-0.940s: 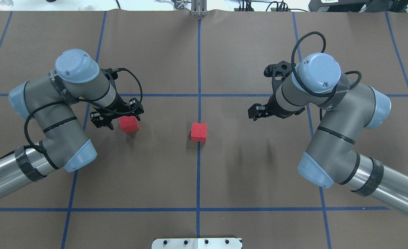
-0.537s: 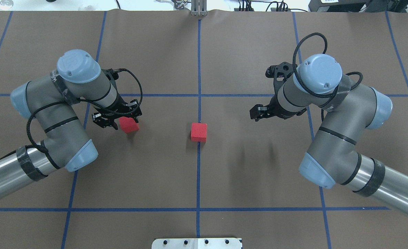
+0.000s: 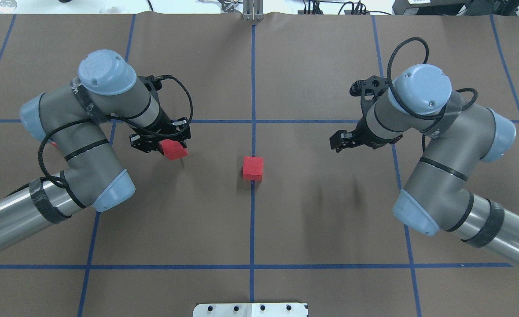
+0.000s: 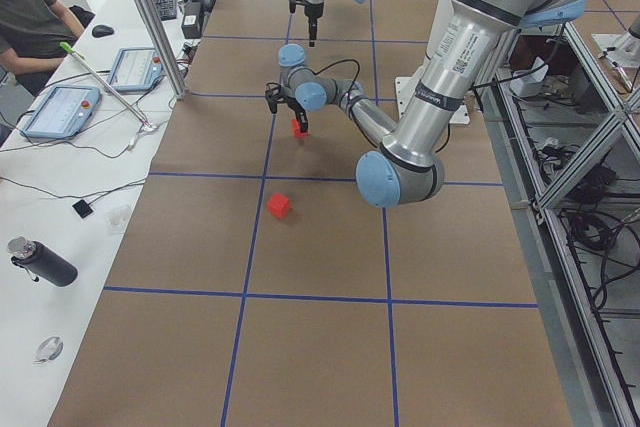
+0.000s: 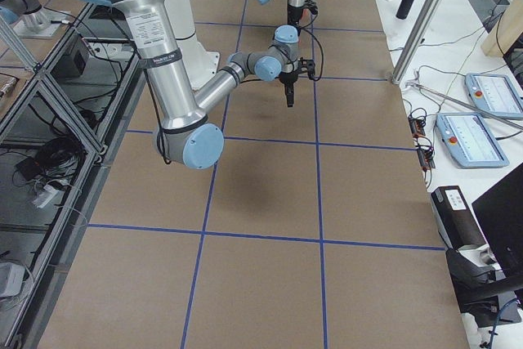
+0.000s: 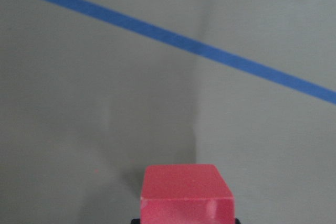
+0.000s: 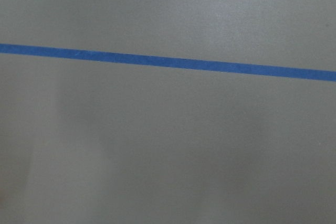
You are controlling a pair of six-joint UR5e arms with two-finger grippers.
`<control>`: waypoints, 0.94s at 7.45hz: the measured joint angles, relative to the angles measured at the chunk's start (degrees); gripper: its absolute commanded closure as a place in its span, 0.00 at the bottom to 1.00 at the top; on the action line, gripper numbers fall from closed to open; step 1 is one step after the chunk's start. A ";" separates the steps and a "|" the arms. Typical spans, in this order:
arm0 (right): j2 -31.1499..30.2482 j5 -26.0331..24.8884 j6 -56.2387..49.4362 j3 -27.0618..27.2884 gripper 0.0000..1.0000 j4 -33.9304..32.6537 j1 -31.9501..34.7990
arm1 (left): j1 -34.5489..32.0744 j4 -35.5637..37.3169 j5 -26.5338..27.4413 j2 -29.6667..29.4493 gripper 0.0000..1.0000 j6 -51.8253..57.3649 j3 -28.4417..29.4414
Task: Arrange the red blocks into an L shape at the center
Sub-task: 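Grasp the middle red cube with the left gripper and carry it toward center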
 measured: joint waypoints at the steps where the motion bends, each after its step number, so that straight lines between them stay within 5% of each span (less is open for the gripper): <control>1: -2.15 1.37 -3.29 0.69 0.00 -0.02 1.97 | 0.08 0.11 1.83 -3.60 1.00 0.86 1.80; 7: -6.74 3.25 -9.81 0.90 0.00 0.34 5.33 | 4.95 0.23 9.86 -23.43 1.00 13.41 23.02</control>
